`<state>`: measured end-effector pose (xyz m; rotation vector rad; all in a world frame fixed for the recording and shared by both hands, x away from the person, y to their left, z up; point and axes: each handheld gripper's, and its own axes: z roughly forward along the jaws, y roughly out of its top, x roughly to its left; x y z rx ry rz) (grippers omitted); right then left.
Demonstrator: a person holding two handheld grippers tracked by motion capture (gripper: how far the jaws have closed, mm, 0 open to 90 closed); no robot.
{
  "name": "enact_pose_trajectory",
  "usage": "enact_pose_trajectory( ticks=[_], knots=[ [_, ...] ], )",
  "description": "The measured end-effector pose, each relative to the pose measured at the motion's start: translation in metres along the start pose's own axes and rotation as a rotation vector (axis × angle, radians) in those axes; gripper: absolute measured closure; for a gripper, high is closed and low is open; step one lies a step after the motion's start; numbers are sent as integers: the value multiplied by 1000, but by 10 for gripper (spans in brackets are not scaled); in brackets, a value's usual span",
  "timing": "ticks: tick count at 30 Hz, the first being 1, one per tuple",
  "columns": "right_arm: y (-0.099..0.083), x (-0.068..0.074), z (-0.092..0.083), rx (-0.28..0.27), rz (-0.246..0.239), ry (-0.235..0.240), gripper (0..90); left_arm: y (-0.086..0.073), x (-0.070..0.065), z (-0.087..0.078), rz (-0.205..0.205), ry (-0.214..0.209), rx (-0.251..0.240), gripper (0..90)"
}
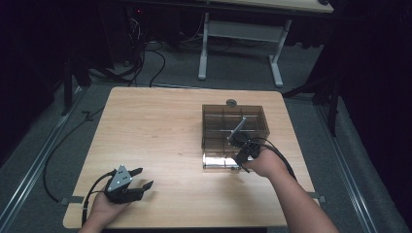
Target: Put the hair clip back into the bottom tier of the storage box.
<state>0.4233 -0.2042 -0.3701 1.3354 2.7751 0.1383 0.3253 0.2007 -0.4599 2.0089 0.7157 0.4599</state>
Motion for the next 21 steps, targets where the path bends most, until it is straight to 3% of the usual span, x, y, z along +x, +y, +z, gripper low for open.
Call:
enact_pose_trajectory(
  ticks=[3,4,6,8,9,13,14,15,21],
  knots=[
    [6,-3,1,-10,-24,-2,799,0,0,0,-1,0,0,359],
    [7,-1,1,-3,13,1,799,0,0,0,-2,-1,-1,359],
    [10,-3,1,-6,1,1,799,0,0,-1,-3,-2,-1,359],
    [12,-3,1,-2,20,1,799,0,0,0,-4,-2,-1,359],
    [14,-5,1,-10,-6,-3,799,0,0,-1,-3,-3,2,359],
    [19,-5,2,-5,13,2,799,0,0,0,-4,-2,0,359],
    [21,-8,4,-14,-26,-9,799,0,0,0,-3,-3,0,359],
    [22,-6,4,-8,-4,-9,799,0,0,0,-4,-2,-1,359],
    [30,-12,8,-18,-24,-17,799,0,0,-1,-4,-4,2,359]
  ],
)
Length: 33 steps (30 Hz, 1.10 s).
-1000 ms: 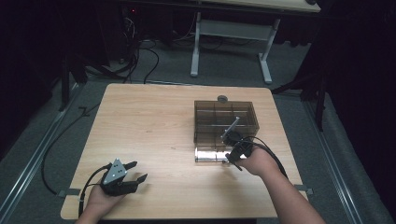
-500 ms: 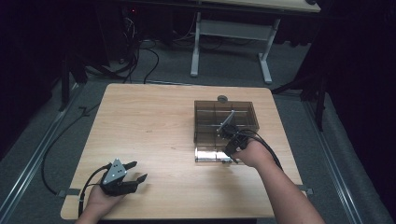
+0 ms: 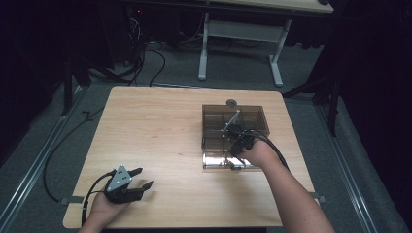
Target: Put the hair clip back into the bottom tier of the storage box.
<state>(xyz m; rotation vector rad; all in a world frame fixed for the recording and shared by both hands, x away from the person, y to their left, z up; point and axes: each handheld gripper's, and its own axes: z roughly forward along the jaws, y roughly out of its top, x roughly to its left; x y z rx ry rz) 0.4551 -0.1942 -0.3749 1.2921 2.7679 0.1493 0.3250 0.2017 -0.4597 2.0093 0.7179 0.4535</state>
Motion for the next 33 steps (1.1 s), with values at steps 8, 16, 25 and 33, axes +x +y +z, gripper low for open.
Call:
enact_pose_trajectory(
  ticks=[8,16,25,33],
  knots=[
    [5,-4,6,4,-3,-1,798,0,0,0,0,-1,0,358],
    [4,-5,13,1,0,1,799,0,0,0,0,-3,3,358],
    [0,-5,18,2,-22,-1,798,0,0,0,4,-1,4,358],
    [-1,-1,24,11,-15,7,798,0,0,0,3,-2,3,358]
  ],
)
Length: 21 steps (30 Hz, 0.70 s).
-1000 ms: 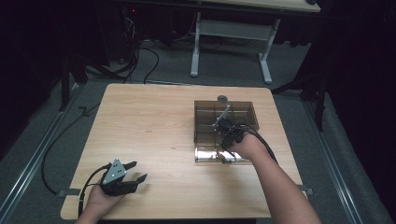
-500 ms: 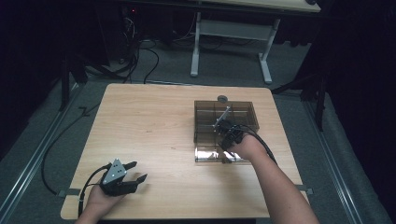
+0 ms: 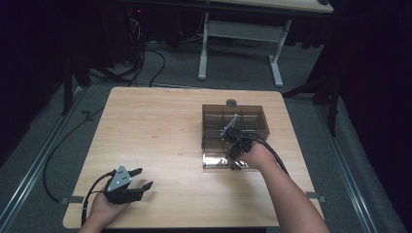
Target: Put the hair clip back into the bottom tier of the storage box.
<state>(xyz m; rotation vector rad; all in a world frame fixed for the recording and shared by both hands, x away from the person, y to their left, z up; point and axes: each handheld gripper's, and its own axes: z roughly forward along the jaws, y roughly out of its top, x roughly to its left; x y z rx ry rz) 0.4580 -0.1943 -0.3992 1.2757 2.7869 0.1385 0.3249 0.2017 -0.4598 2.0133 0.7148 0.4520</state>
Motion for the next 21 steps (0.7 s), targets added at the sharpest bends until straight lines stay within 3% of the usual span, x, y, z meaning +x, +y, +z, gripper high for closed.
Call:
enact_pose_trajectory(
  ticks=[1,3,5,12,13,16,17,18,20,21],
  knots=[
    [0,-2,2,-9,-33,0,798,0,0,0,0,0,0,357],
    [-1,0,4,1,-1,6,798,0,0,0,1,1,-2,358],
    [-1,-1,6,1,-16,5,796,0,0,0,1,0,0,358],
    [-1,0,7,0,13,15,749,0,0,0,0,3,-2,358],
    [-2,2,6,5,46,19,746,0,0,0,0,3,-2,358],
    [-3,1,2,-14,21,16,747,0,0,0,1,3,-1,358],
    [-4,2,0,-7,45,20,747,0,0,0,1,1,1,358],
    [-5,1,-2,-19,17,13,747,0,0,0,0,0,0,358],
    [-8,4,-7,-11,49,11,748,0,0,0,-1,0,0,357],
    [-10,3,-8,-25,28,10,747,0,0,0,-1,0,1,357]
  ],
)
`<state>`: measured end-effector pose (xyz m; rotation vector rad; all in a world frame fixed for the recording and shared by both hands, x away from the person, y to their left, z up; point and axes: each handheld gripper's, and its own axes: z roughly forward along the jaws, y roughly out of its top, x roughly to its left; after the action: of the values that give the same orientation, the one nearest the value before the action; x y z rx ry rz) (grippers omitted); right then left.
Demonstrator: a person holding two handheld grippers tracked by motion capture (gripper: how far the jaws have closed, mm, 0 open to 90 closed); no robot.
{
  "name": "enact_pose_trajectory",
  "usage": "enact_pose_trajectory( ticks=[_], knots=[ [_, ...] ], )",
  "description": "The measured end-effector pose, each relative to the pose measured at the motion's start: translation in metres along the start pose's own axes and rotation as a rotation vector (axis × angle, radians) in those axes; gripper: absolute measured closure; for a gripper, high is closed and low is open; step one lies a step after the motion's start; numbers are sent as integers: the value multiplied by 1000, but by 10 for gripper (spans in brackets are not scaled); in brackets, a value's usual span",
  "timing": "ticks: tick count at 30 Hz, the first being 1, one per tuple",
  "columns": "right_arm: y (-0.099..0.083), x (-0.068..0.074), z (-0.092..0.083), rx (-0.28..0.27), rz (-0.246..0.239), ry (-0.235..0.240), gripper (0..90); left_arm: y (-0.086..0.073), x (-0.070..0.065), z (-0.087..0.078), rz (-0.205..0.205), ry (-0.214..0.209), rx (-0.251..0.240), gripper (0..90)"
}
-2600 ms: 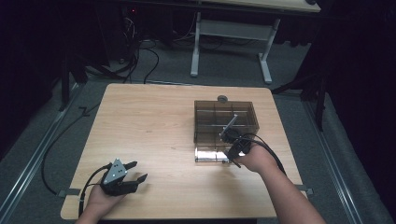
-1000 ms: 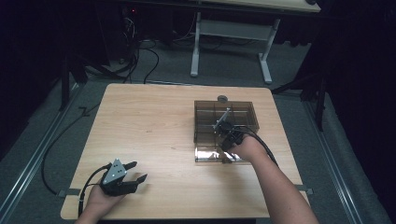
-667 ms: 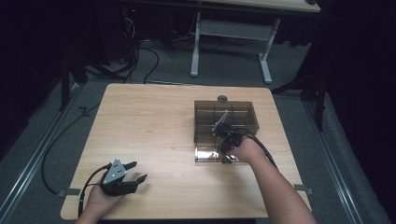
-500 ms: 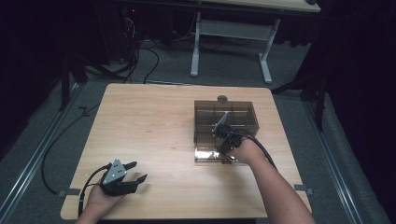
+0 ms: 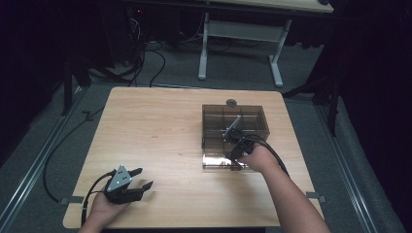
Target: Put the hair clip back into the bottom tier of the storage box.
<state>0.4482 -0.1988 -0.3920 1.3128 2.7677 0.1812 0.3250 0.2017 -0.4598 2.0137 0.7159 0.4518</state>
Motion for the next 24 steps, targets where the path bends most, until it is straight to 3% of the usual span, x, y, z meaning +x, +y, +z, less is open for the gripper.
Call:
enact_pose_trajectory(
  ticks=[2,3,4,5,13,15,24],
  knots=[
    [-3,3,-5,2,28,5,747,0,0,0,0,-1,2,357],
    [-4,1,-7,-14,-12,1,743,0,0,0,0,-1,2,357],
    [-6,5,-11,0,45,3,739,0,0,0,-1,-2,2,357],
    [-8,4,-12,-10,13,2,735,0,0,0,-2,-6,6,357],
    [-23,16,-22,-26,42,13,717,0,-1,0,-1,0,1,355],
    [-26,17,-22,-39,22,8,707,0,-1,-1,1,1,5,355],
    [-56,37,-20,-185,56,-33,640,0,-1,-1,3,8,7,355]
  ],
)
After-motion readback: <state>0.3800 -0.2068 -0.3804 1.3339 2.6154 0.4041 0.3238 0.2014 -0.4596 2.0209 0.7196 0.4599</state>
